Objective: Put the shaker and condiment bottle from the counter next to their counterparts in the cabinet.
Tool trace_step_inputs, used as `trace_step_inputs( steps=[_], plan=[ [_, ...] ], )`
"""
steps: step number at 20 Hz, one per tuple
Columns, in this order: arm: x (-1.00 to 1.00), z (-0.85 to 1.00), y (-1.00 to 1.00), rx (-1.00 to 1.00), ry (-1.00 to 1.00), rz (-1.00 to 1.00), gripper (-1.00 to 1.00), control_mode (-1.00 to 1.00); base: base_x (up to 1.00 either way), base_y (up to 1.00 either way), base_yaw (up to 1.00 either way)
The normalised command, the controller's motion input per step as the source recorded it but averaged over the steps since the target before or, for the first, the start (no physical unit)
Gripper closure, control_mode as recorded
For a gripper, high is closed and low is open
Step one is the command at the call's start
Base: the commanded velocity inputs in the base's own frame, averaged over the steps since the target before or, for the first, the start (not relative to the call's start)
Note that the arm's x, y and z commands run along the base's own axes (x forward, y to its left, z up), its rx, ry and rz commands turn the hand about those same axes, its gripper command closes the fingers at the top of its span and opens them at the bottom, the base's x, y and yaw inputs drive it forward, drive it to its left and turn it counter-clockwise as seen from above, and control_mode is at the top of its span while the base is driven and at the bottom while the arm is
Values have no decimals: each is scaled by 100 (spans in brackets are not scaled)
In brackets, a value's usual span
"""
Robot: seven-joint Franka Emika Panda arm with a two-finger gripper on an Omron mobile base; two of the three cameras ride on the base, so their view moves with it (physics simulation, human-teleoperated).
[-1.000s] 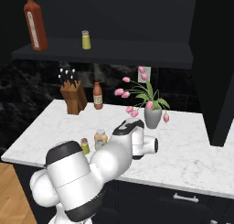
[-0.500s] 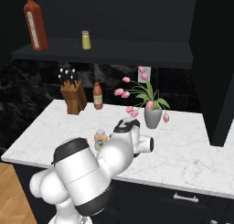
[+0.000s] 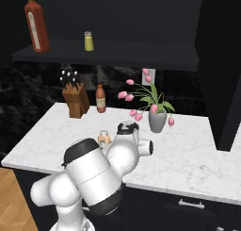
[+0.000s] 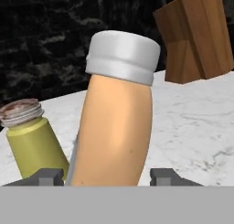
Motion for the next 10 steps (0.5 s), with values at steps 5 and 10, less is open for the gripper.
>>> trace_step_inputs(
  steps=[5,10],
  plan=[
    [9,36,4,1,3,-2,100,-100,0,0,0],
    [5,93,0,0,-9,-12,100,-100,0,0,0]
  ],
)
